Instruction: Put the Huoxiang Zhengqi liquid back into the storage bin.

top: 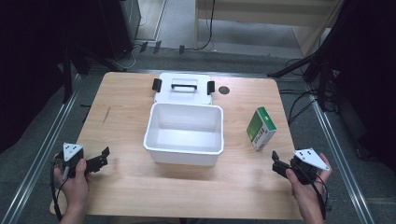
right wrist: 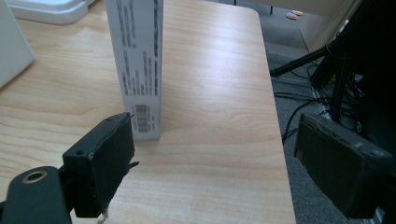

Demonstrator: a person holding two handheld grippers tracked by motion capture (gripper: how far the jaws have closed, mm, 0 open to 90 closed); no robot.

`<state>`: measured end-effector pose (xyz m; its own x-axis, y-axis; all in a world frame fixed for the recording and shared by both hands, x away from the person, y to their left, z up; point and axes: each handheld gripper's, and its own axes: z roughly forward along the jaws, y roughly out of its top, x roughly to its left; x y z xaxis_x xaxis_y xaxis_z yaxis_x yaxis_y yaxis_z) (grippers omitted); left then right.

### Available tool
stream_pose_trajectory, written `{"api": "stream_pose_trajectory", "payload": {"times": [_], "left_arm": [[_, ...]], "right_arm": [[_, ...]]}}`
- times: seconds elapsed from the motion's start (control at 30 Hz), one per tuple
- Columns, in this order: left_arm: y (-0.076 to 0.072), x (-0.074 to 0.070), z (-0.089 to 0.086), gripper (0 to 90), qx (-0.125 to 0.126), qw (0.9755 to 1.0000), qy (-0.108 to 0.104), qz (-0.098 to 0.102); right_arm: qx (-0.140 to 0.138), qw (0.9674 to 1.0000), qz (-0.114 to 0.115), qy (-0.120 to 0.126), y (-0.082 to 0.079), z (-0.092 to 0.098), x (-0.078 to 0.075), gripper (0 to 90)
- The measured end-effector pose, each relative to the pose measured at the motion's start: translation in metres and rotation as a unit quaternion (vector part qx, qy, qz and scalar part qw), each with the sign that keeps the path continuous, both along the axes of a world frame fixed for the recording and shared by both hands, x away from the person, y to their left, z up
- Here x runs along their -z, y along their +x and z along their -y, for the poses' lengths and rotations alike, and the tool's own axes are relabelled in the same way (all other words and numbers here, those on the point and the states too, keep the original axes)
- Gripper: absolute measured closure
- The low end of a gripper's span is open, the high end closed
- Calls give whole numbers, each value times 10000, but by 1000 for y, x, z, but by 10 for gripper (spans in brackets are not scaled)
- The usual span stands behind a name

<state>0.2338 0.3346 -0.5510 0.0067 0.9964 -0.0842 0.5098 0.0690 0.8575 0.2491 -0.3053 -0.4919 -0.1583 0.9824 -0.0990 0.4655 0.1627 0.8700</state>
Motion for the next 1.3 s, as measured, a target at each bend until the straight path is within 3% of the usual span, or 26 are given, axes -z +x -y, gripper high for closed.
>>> {"api": "stream_pose_trajectory", "payload": {"times": [0.07, 0.27, 0.43, 0.63, 0.73, 0.77, 0.97, 1.1, 1.2, 1.3], "left_arm": [[0, 0, 0, 17, 9, 10000, -8, 8], [0, 0, -1, 17, 6, 10000, -83, -9], [0, 0, -1, 17, 12, 10000, -88, -7], [0, 0, -1, 17, 29, 10000, -83, -9], [0, 0, -1, 17, 27, 10000, -91, -10], [0, 0, -2, 17, 24, 9999, -100, -4], [0, 0, -2, 17, 25, 9999, -106, -7], [0, 0, -2, 16, 26, 9999, -110, -2], [1, 0, -3, 17, 33, 9999, -124, 16], [1, 0, -3, 17, 44, 9999, -131, 16]], "right_arm": [[-127, 9998, -68, 139, 4, 0, -10, 137], [-447, 9986, -239, 172, 14, -4, -25, 141], [-329, 9985, -423, 119, 23, -10, -31, 141], [-564, 9961, -671, 50, 33, -21, -40, 165], [-547, 9956, -753, -54, 37, -25, -44, 168], [-505, 9947, -893, -116, 42, -28, -49, 171], [-479, 9908, -1253, -180, 57, -35, -58, 162], [-405, 9914, -1211, -295, 63, -39, -64, 194], [-529, 9877, -1368, -543, 72, -46, -70, 261], [-508, 9831, -1674, -537, 80, -49, -74, 235]]}}
